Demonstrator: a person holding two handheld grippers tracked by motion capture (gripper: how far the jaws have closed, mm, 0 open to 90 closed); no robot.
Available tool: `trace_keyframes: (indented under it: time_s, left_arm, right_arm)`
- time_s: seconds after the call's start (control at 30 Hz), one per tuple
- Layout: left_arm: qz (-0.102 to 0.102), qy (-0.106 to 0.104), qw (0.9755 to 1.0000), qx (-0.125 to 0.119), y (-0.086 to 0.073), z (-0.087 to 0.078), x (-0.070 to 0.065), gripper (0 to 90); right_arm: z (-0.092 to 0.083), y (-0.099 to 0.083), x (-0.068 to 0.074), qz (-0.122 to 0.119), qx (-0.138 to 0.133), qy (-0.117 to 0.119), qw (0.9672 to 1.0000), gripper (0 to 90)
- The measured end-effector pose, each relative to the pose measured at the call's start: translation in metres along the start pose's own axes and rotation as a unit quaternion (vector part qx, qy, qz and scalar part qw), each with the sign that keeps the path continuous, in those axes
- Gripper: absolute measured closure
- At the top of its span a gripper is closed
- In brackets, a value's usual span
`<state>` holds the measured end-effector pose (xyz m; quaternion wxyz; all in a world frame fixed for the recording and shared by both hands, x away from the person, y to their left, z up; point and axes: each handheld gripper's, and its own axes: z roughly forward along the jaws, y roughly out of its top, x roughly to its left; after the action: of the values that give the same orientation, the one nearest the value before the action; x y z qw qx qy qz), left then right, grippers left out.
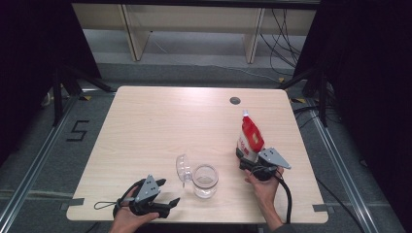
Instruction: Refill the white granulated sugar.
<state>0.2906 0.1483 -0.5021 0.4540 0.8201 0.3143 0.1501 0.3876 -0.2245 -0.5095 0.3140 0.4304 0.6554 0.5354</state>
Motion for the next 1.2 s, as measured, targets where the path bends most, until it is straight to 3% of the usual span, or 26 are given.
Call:
trace_keyframes:
  time_s: [0.27, 0.3, 0.4, 0.5, 0.53, 0.6, 0.63, 0.7, 0.77, 0.8, 0.87, 1.03, 1.2]
  left_arm:
    - [-0.001, -0.003, 1.0, 0.001, 0.0001, 0.0, -0.0005, 20.5]
    - [-0.002, -0.002, 1.0, 0.0, 0.0004, -0.0013, -0.0001, 20.5]
    - [-0.006, 0.004, 0.9999, -0.008, 0.001, -0.0042, 0.0033, 20.5]
    - [-0.013, 0.002, 0.9999, -0.006, 0.0002, -0.003, 0.0033, 20.5]
    - [0.003, 0.008, 0.9999, 0.006, 0.0004, -0.0037, 0.0045, 20.5]
    - [0.005, 0.001, 1.0, -0.004, 0.0007, -0.0025, 0.0021, 20.5]
    - [-0.005, -0.003, 1.0, -0.002, 0.0006, -0.0024, 0.0011, 20.5]
    - [-0.005, 0.003, 1.0, -0.007, 0.0001, -0.0016, 0.0009, 20.5]
    - [-0.008, 0.0, 1.0, -0.005, 0.0001, -0.0019, 0.0015, 20.5]
    - [0.004, 0.006, 1.0, 0.005, 0.0002, -0.0027, 0.0034, 20.5]
    - [-0.001, 0.0, 1.0, -0.001, 0.0004, -0.0025, 0.0021, 20.5]
    - [-0.005, -0.001, 1.0, -0.003, 0.0001, -0.0016, 0.0011, 20.5]
    - [-0.007, -0.003, 0.9999, -0.009, -0.0002, -0.0009, 0.0012, 20.5]
  right_arm:
    - [0.0031, -0.0009, -0.0001, -0.016, -0.019, -0.005, 0.9997, 27.0]
    - [0.0025, -0.001, 0.0007, -0.005, -0.01, -0.002, 0.9999, 27.0]
    - [0.0023, -0.001, -0.0017, -0.024, -0.007, -0.001, 0.9997, 27.1]
    - [0.0029, -0.0019, -0.0011, -0.023, -0.007, -0.008, 0.9997, 27.4]
    - [0.0036, -0.0025, -0.0027, -0.03, -0.012, -0.005, 0.9995, 27.4]
    - [0.0042, -0.0034, -0.0025, -0.031, -0.014, -0.006, 0.9994, 27.4]
    - [0.0047, -0.004, -0.0025, -0.032, -0.014, -0.01, 0.9994, 27.4]
    - [0.0034, -0.004, -0.0024, -0.035, -0.004, -0.011, 0.9993, 27.3]
    - [0.004, -0.0043, -0.0022, -0.029, -0.003, -0.009, 0.9995, 27.4]
    - [0.0049, -0.0048, -0.0039, -0.032, -0.005, -0.006, 0.9995, 27.7]
    - [0.0052, -0.0051, -0.004, -0.029, -0.005, -0.003, 0.9996, 29.0]
    - [0.0069, -0.0053, -0.0027, -0.012, -0.009, -0.02, 0.9997, 30.6]
    - [0.0069, -0.0052, -0.0033, -0.007, -0.001, -0.014, 0.9999, 32.3]
